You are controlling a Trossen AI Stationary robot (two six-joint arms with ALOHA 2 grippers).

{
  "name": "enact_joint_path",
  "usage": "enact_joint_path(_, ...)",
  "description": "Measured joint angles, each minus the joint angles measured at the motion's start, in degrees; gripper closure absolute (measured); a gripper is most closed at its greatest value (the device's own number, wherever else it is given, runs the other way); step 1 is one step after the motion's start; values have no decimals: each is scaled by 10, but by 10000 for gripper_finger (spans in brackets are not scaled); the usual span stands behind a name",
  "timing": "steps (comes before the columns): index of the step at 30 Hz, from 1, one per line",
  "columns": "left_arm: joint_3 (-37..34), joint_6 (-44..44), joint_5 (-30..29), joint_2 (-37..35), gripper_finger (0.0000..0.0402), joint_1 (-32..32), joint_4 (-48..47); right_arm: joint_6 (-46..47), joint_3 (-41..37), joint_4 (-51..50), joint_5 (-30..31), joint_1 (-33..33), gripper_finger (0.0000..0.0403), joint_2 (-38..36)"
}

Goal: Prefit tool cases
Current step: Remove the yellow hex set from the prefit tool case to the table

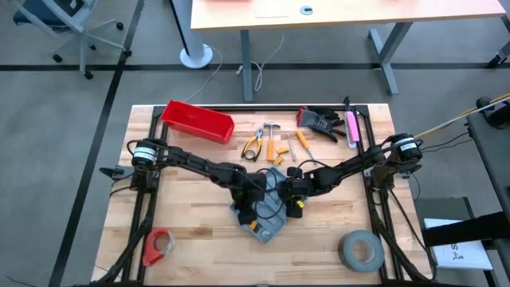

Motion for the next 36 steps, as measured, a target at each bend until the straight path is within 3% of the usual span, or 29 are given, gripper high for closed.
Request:
enact_joint_path(17,0,-5,-75,0,286,-14,9,1,0,1,1,0,220,0)
enact_joint_path(22,-1,-5,-92,0,327,-14,8,2,0,0,1,0,220,-1)
enact_joint_path(27,-1,-5,-89,1,389,-14,8,2,-1,0,1,0,220,-1)
enact_joint_path(36,2,-3,-57,-1,395,-12,4,2,-1,2,0,0,220,-1)
